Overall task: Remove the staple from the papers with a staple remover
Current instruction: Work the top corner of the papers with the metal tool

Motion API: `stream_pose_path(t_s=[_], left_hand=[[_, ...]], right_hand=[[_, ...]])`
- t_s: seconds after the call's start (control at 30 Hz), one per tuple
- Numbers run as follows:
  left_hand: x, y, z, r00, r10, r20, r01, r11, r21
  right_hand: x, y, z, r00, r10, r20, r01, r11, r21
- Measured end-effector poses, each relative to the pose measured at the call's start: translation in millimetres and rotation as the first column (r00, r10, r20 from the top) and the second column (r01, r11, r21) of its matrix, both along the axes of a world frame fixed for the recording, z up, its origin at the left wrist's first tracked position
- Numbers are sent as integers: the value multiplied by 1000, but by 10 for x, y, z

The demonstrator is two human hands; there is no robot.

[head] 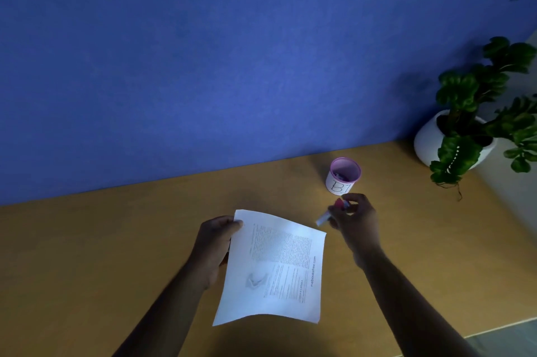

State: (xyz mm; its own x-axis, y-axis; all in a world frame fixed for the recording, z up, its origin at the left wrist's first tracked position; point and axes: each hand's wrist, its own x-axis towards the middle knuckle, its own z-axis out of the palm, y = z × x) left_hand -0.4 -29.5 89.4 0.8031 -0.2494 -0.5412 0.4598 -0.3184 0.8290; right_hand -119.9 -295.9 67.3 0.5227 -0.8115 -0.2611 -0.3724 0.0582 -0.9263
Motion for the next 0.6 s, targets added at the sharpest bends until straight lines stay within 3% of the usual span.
stream_pose_path(t_s=[0.07, 0.17, 0.27, 0.47, 0.6], left_hand=[[-38, -27, 45, 999, 31, -30, -32, 999, -37], [-117, -67, 110, 997, 50, -57, -56, 993, -106], [-184, -83, 169, 996, 71, -59, -80, 982, -172], [-237, -40, 354, 981, 155, -119, -189, 909, -370], [-316, -40, 466, 981, 146, -126, -188, 872, -451]], right_hand=[[-7, 304, 262, 982, 50, 182, -70, 992, 108], [-37, 714, 492, 945, 116, 306, -169, 974, 154], [-78, 1044, 544, 942, 188, 277, -218, 972, 82], [-189, 1253, 513, 956, 272, 110, -242, 942, -233], [-256, 1311, 506, 930, 348, 121, -293, 897, -330]])
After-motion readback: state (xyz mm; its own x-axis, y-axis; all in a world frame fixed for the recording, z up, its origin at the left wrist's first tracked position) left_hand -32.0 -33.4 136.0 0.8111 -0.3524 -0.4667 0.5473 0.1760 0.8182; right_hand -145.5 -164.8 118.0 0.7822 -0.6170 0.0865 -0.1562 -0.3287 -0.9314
